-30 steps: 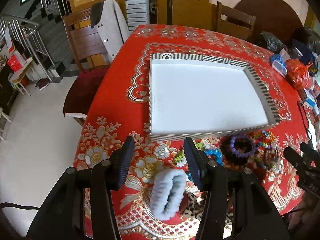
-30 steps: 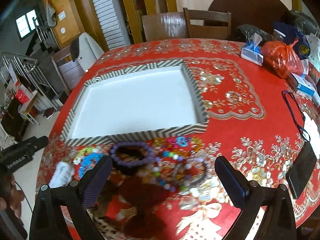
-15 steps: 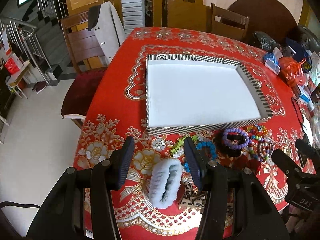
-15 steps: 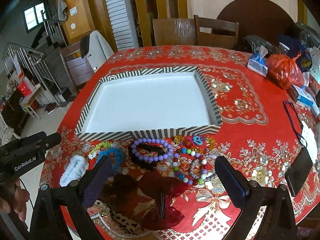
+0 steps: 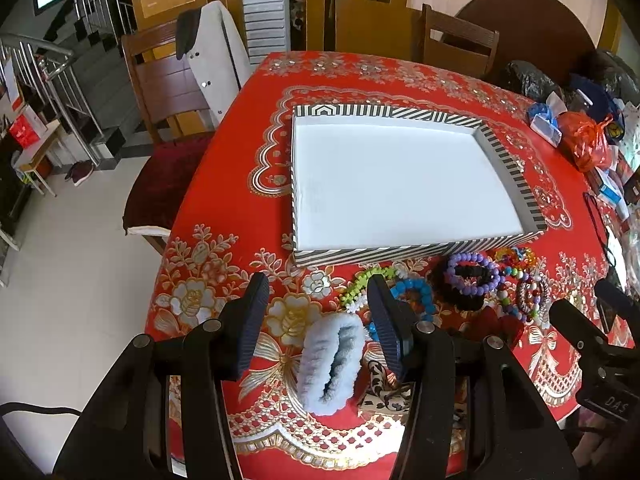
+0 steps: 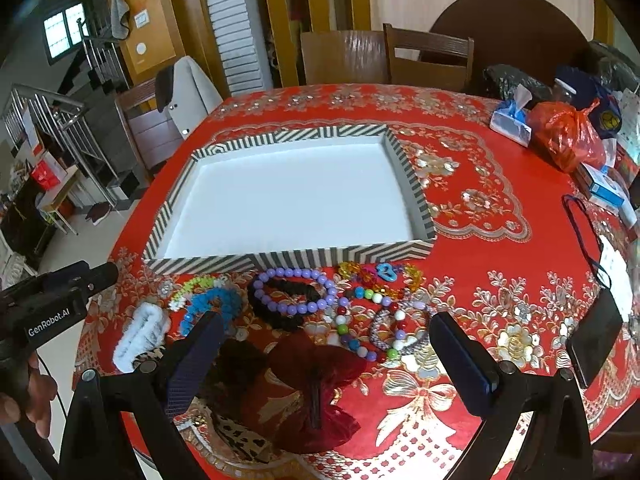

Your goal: Organize jewelry

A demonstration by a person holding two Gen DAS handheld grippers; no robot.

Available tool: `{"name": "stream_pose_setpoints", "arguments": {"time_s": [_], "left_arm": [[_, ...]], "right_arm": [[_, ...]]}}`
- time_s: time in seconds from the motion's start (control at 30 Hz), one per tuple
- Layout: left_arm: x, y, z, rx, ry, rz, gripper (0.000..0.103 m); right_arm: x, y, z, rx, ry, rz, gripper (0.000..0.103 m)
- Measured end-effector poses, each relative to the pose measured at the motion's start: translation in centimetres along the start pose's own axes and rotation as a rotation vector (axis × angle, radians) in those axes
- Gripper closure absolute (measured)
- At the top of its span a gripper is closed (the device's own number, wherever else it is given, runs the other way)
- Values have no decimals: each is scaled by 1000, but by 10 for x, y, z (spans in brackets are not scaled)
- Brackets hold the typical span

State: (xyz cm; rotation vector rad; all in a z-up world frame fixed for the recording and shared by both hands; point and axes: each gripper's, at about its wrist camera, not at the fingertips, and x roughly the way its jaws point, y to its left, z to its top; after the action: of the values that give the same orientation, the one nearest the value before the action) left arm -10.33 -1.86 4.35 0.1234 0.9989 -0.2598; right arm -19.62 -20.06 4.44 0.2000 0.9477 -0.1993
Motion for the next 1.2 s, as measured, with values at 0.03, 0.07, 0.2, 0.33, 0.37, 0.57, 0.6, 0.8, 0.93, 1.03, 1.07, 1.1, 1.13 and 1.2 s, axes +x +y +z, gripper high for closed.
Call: {"name": "stream_pose_setpoints", "arguments": {"time_s": [0.03, 0.07, 0.2, 0.33, 0.37, 0.57, 0.6, 0.8, 0.93, 1.03, 1.07, 1.1, 1.13, 1.2], "left_arm": [[2, 0, 1, 0, 6, 3, 52], [4, 1, 1, -2, 14, 7, 52], [19, 3, 0, -15, 50, 19, 52], [35, -1, 1, -15, 79, 38, 52], [38, -2, 3, -15, 83, 42, 52], [60, -10, 14, -8, 101, 59, 52], [65, -12, 16, -4, 106, 67, 52], [93, -19, 26, -1, 142, 90, 52], [101, -22, 32, 4, 149, 89, 52], [96, -24, 33, 9, 142, 72, 52], [95, -24, 32, 14, 144, 67, 52], [92, -24, 32, 15, 147, 58, 52], [90, -23, 31, 14, 148, 51, 52], [81, -20, 30, 7, 141, 42, 52]], "right_arm": [[1, -3, 0, 6, 3, -1, 1], [1, -6, 0, 13, 8, -3, 1], [4, -15, 1, 26, 21, -15, 1], [9, -24, 0, 33, 38, -19, 1], [10, -26, -1, 38, 44, -18, 1], [16, -39, -2, 49, 72, -20, 1], [17, -42, -2, 51, 77, -17, 1], [22, -52, -2, 57, 94, -5, 1], [24, -54, 2, 60, 89, 16, 1], [26, -49, 6, 52, 85, 30, 1], [26, -46, 8, 46, 80, 34, 1], [26, -43, 9, 42, 75, 39, 1], [26, -40, 11, 37, 69, 47, 1], [24, -31, 15, 21, 58, 60, 1]]}}
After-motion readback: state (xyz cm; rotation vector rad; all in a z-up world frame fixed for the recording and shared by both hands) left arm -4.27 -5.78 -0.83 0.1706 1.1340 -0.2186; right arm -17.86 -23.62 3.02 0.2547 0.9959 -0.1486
